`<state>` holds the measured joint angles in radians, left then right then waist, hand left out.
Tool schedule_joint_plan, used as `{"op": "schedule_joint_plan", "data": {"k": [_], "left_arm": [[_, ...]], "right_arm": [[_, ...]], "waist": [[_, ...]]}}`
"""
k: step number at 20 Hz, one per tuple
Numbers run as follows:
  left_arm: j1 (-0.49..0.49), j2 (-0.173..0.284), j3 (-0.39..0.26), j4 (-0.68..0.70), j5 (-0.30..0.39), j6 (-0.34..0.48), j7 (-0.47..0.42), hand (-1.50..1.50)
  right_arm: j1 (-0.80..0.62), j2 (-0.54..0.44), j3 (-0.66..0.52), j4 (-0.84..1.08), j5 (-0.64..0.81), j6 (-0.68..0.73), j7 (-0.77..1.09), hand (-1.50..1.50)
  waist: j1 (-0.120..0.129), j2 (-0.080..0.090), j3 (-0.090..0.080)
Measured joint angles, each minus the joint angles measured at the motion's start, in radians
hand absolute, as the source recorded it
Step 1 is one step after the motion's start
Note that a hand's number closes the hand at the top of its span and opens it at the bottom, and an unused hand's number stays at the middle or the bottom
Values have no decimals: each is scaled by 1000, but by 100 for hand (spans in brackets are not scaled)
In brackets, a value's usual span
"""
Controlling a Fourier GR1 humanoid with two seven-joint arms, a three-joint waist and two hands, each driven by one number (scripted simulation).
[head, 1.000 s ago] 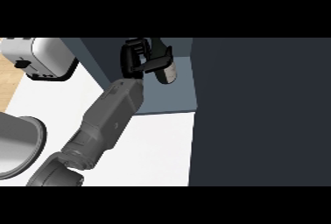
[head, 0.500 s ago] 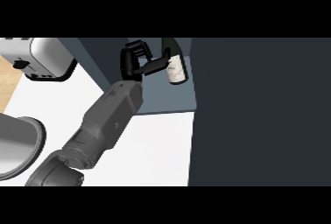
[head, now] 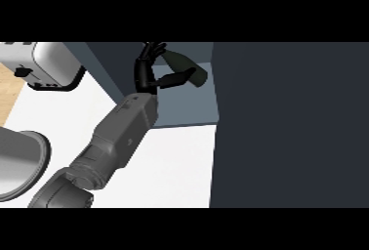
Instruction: Pick up the wine, place it into the cabinet and close the cabinet
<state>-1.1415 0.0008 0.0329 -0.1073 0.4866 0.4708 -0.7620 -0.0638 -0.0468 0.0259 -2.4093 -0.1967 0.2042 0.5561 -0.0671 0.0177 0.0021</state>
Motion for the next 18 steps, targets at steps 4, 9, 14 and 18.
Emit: {"op": "schedule_joint_plan", "data": {"k": [4, 9, 14, 18], "left_arm": [[9, 1, -13, 17, -22, 22, -7, -150], [21, 0, -10, 25, -30, 51, -21, -150], [36, -1, 4, 6, -27, 40, -60, -150], [37, -1, 9, 5, -29, 14, -63, -150]], "right_arm": [[0, 1, 9, 1, -1, 6, -5, -150], [-6, 1, 14, 1, -1, 5, -5, -150], [-12, 1, 17, 2, -1, 1, 1, -150], [-38, 0, 13, 4, -2, -8, 13, -150]], "waist": [[-4, 2, 1], [-8, 5, -1], [-12, 5, 0], [-12, 6, 0]]}}
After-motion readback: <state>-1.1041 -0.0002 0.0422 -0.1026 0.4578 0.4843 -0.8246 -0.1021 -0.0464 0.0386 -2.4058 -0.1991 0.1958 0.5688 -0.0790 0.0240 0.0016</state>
